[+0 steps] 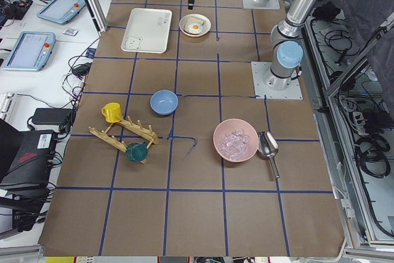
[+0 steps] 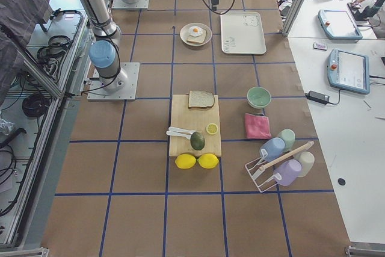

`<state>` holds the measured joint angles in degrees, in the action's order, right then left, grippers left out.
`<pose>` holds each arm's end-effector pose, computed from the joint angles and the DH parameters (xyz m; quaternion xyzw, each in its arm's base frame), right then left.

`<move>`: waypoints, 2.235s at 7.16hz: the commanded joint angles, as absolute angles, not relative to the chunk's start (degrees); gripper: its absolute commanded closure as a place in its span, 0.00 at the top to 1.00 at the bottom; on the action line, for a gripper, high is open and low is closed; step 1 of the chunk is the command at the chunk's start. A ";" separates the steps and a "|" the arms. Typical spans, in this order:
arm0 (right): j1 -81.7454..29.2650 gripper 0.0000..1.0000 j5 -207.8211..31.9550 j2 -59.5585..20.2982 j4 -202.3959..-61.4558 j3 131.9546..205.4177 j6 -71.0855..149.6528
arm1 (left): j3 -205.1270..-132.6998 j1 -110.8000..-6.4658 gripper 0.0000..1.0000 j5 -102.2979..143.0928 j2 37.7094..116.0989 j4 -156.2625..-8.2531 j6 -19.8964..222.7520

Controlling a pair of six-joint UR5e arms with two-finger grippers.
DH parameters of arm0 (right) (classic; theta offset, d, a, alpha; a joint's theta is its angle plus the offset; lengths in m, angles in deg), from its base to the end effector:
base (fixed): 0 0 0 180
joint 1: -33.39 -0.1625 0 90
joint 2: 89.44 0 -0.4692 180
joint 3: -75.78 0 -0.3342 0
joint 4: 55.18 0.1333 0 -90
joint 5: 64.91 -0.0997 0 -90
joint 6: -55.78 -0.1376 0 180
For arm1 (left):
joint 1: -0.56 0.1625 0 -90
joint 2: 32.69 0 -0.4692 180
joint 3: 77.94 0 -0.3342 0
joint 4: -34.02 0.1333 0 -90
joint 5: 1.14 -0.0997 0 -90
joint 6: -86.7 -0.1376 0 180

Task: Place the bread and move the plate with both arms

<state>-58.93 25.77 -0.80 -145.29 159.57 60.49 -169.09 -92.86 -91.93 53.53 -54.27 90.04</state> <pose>0.1500 -0.4497 0.5314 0.0610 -0.9972 0.0431 0.0068 -0.1558 -0.4042 0.5164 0.0004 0.9993 -0.0382 0.0046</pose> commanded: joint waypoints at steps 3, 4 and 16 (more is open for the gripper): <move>-58.98 1.00 25.62 -1.02 -144.65 159.71 60.44 | -169.09 -92.86 1.00 -91.93 53.53 -54.31 90.04; -58.81 1.00 25.53 -1.02 -144.65 159.80 60.36 | -169.09 -92.86 1.00 -91.84 53.53 -54.31 90.04; -50.74 1.00 28.85 -1.63 -148.33 169.71 58.69 | -169.17 -92.86 1.00 -91.84 53.53 -54.31 90.04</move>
